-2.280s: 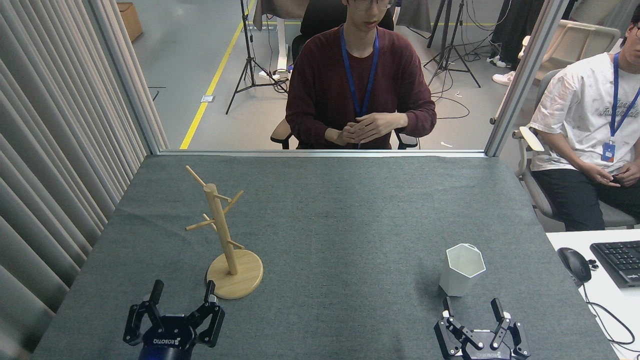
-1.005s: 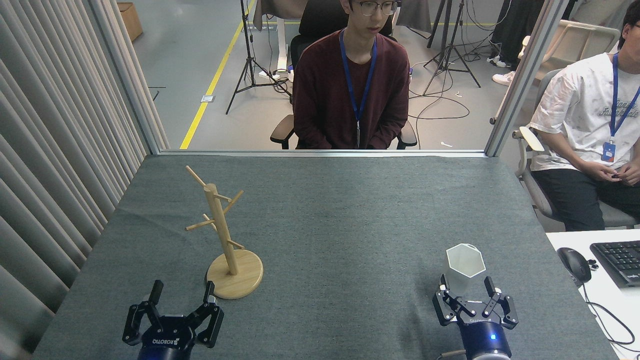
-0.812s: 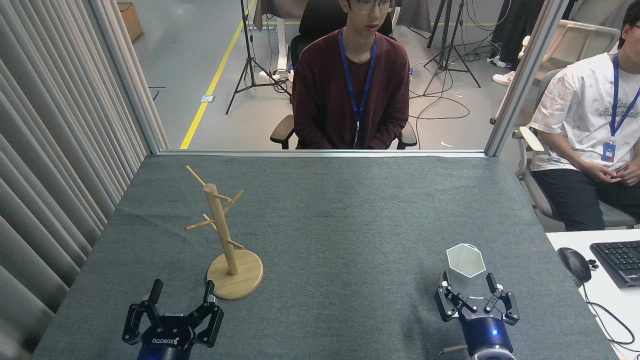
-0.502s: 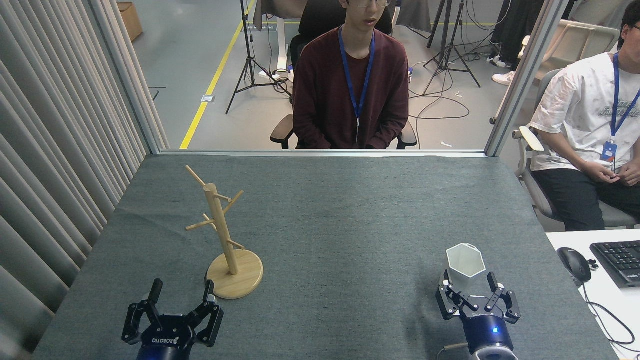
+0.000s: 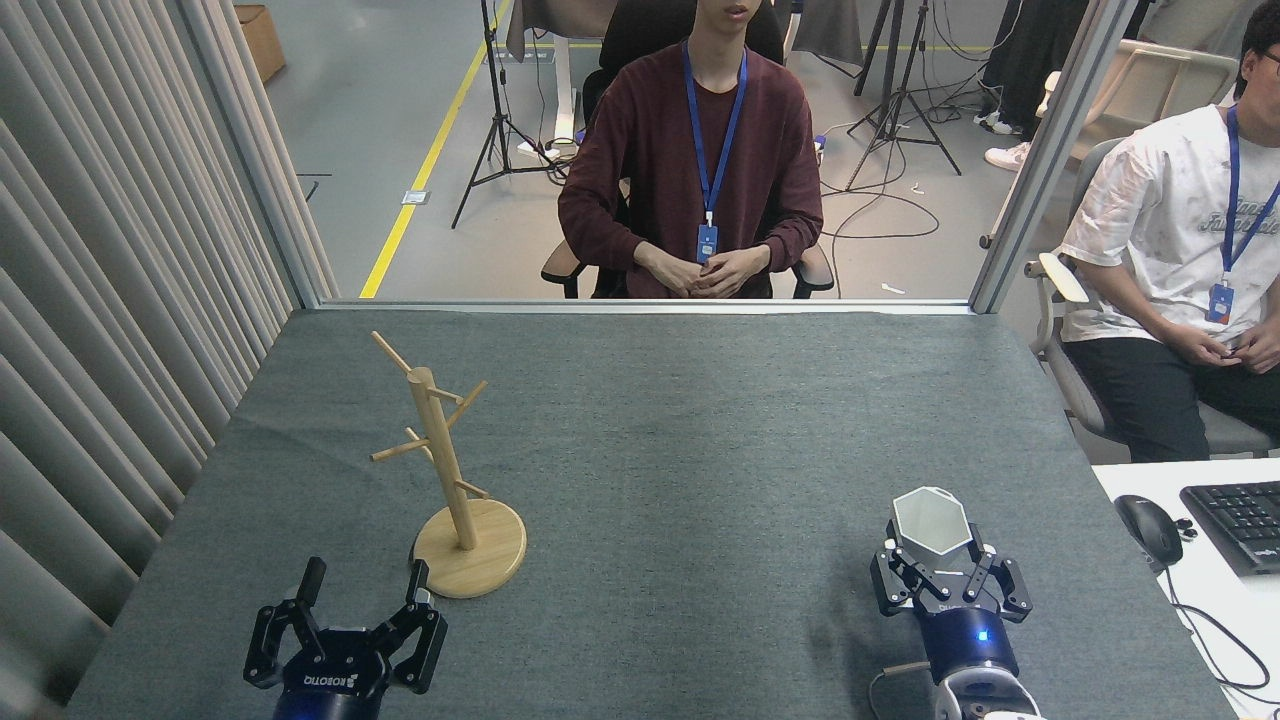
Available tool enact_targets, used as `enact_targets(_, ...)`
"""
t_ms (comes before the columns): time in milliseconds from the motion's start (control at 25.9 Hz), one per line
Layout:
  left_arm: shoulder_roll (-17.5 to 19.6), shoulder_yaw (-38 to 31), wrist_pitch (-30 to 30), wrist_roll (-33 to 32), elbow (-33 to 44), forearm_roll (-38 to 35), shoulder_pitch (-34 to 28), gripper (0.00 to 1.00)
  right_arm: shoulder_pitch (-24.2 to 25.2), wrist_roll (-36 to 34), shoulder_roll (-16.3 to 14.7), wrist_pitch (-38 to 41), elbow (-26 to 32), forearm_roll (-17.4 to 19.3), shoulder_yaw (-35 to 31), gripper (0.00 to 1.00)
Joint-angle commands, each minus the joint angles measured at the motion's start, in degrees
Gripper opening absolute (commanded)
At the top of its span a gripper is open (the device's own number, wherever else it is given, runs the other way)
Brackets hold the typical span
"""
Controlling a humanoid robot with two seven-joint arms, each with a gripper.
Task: Hang cup on storage rack
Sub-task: 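Close the right gripper on the cup rim and lift it, then carry the cup with the right gripper toward the left gripper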
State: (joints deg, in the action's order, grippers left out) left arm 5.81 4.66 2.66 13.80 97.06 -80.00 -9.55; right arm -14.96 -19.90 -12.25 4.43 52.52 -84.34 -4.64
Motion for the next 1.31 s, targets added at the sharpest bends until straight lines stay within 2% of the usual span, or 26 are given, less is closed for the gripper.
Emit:
enact_targets(0, 0.1, 0.1, 0.0, 0.0, 0.0, -0.2, 0.1, 0.99, -0.5, 0.0, -0.1, 0.0, -0.8, 0.1, 0.0, 0.58)
enact_targets(77, 0.0, 0.8, -0.4, 0.3, -0.5, -0.4, 0.3, 0.99, 0.1, -0.5, 0.3, 0.6, 3.0, 0.2, -0.1, 0.54)
enact_targets(155, -0.1, 3.0, -0.4, 2.9, -1.7, -2.0, 0.9, 1.0, 2.7, -1.0, 1.0, 0.9, 11.6, 0.2, 0.5, 0.54)
enact_targets(232, -0.1, 6.6, -0.4, 4.7, -3.8, -9.6, 1.4, 1.0, 7.4, -1.0, 3.1, 1.0, 19.5, 0.1, 2.3, 0.54)
enact_targets(309, -0.4, 9.1, -0.9, 4.7, -4.4, -16.5, 1.4, 0.99, 9.0, -1.0, 7.0, 0.9, 25.8, -0.1, 7.2, 0.54)
enact_targets(464, -0.4, 14.1, -2.1, 4.9, -6.4, -18.8, 1.5, 0.99, 13.3, -1.3, 8.6, 0.5, 34.2, -2.4, 15.7, 0.54)
enact_targets(618, -0.5, 18.3, -2.1, 5.3, -10.1, -24.6, 2.0, 0.99, 14.8, -1.4, 11.6, 0.5, 37.0, -6.5, 21.9, 0.55)
enact_targets(850, -1.9, 19.2, -2.2, 5.4, -11.7, -25.2, 2.8, 0.99, 20.7, -2.5, 13.5, 0.4, 39.4, -11.1, 27.1, 0.55)
enact_targets(1005, -1.9, 19.2, -2.2, 6.2, -12.4, -25.2, 3.8, 0.99, 23.6, -3.1, 13.7, 0.3, 39.9, -11.8, 27.4, 0.55)
enact_targets(1275, -1.9, 19.2, -2.6, 6.2, -11.5, -24.9, 5.3, 0.99, 24.7, -4.2, 13.9, -0.6, 39.3, -13.1, 28.9, 0.55)
